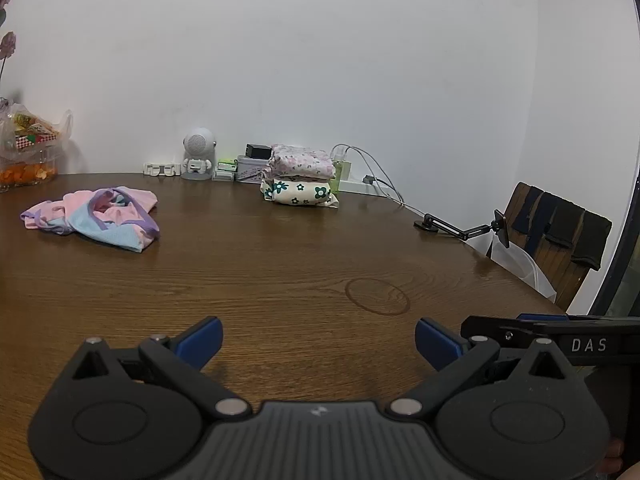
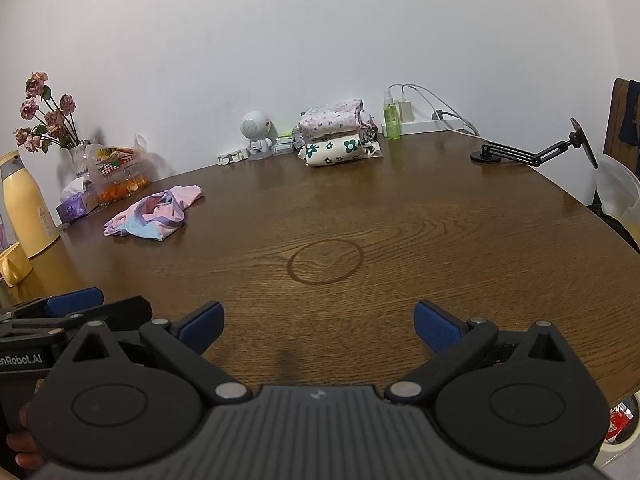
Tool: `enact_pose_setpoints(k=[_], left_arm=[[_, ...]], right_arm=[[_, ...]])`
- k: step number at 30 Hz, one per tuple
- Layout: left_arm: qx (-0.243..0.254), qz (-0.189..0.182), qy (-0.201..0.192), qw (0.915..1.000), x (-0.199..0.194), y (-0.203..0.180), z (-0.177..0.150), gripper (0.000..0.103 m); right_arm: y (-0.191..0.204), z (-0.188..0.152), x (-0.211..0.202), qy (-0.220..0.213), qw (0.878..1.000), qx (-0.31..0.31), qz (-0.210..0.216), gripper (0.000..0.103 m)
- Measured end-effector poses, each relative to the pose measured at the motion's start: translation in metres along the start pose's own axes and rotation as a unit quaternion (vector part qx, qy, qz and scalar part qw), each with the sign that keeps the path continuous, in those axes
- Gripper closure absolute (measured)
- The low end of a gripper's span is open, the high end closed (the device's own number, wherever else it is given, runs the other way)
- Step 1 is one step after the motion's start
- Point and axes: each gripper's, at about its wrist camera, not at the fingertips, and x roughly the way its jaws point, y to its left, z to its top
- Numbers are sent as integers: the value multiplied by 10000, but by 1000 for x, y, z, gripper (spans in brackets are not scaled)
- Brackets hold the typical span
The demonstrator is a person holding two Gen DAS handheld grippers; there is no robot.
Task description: Fold clothes
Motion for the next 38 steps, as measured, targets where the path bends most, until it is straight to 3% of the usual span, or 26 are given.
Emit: enact_pose_setpoints(k=[38], left_arm=[[1,85,86,9999,4,-2,-1,2]], right_arm=[[4,-2,4,69,10000,-59,15,0]])
